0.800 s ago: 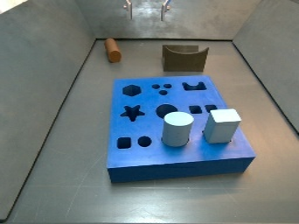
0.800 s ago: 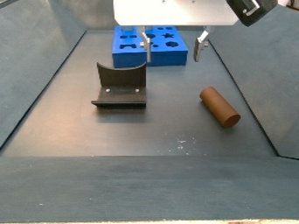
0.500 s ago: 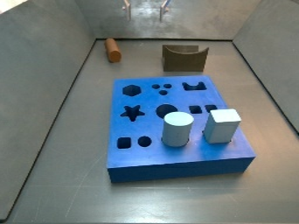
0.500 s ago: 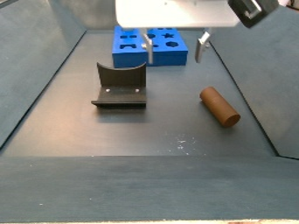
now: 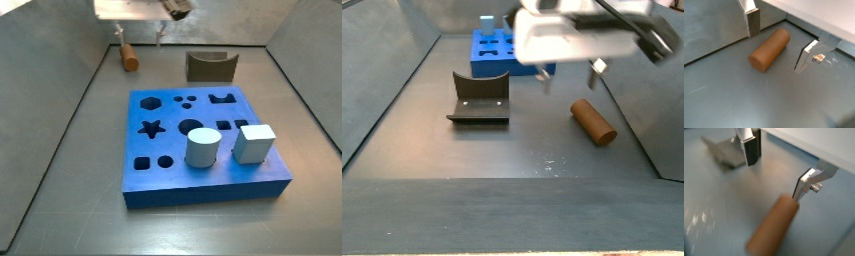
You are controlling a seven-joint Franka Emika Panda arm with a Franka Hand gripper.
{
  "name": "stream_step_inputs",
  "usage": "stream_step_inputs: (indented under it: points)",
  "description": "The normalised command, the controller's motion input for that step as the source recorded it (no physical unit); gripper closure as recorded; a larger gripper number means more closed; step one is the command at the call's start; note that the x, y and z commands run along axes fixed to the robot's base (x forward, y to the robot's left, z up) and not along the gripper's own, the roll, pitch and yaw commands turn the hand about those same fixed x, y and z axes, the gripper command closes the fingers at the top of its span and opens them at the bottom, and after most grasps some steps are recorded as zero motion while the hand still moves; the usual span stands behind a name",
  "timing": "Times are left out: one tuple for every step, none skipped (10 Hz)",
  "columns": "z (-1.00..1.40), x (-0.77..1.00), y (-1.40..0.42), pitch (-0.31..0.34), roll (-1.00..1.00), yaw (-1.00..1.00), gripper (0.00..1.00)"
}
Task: Pick up the round object. Move up. Place the round object on the fixture. Regrasp the round object. Move to above the board. Insert the round object.
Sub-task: Pick up the round object.
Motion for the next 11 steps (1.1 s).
stream_step_inputs:
  points:
    - [-0.71,-0.38,0.41,-0.343,0.47,0.01,0.00]
    - [-0.57,-0.35,0.06,-0.409,0.60,0.01,0.00]
    - [-0.65,-0.20,-0.19,-0.409,0.54,0.09,0.00]
    - [-0.63,-0.21,-0.17,-0.360,0.62,0.09,0.00]
    - [-0.66,-0.18,-0.05,-0.314,0.59,0.08,0.00]
    - [-0.65,-0.15,-0.01,-0.300,0.62,0.07,0.00]
    - [-0.65,-0.13,-0.02,-0.294,0.59,0.08,0.00]
    - [-0.59,-0.05,-0.10,-0.214,0.49,0.06,0.00]
    - [-0.15,0.00,-0.11,0.000,0.13,0.04,0.00]
    - [0.00,-0.07,0.00,-0.040,0.02,0.06,0.00]
    - [0.00,0.00,0.00,0.000,0.00,0.00,1.00]
